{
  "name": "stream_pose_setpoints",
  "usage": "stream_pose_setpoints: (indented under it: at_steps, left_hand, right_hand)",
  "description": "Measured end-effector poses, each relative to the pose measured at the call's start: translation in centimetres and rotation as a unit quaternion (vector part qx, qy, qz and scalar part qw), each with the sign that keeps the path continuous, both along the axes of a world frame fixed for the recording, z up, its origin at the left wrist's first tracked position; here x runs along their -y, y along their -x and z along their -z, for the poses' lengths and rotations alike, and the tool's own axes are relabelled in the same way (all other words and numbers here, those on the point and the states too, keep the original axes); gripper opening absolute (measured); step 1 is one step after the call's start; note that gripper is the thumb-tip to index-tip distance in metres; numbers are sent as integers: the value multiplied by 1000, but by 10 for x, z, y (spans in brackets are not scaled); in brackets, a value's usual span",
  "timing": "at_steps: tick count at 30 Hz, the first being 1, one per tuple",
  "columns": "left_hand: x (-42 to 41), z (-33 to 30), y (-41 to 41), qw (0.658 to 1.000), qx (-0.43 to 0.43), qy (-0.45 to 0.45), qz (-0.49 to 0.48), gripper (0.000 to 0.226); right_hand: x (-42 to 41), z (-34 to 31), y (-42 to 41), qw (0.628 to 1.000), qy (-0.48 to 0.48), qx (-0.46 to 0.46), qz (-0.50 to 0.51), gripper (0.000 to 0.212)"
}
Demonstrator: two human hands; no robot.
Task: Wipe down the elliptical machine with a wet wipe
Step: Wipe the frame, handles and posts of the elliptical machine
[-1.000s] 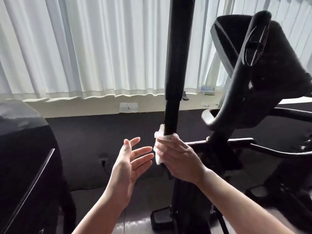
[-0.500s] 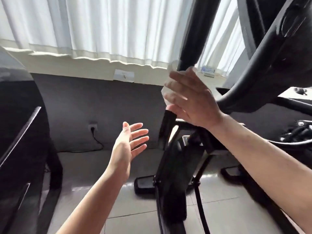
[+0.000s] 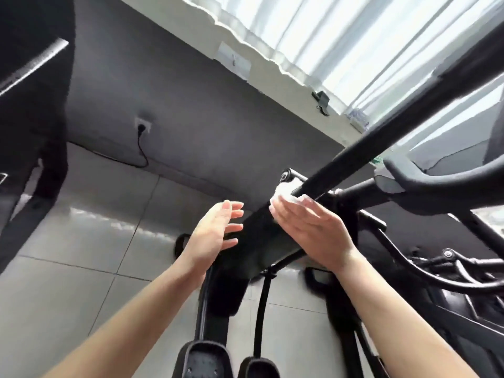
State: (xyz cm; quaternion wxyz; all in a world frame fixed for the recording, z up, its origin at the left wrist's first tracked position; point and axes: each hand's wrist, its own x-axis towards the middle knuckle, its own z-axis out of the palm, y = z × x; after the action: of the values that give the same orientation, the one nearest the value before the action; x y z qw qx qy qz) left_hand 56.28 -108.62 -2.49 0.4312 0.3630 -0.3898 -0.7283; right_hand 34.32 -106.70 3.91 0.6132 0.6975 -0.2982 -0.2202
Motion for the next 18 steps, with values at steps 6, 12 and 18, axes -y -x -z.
stream_pose_setpoints:
  at_steps: [6,12,18]
  left_hand:
    - [-10,10,27,999,-37,-30,25,33]
    - [-14,28,25,996,-53,-66,6,34]
    - [-5,47,-12,994,-35,-87,-47,34]
  right_hand:
    - [-4,-124,-14,982,2,180,-57,33]
    - [1,-49,-34,993,-69,93,4,23]
    - [15,21,-76,947,-139,-63,281,46]
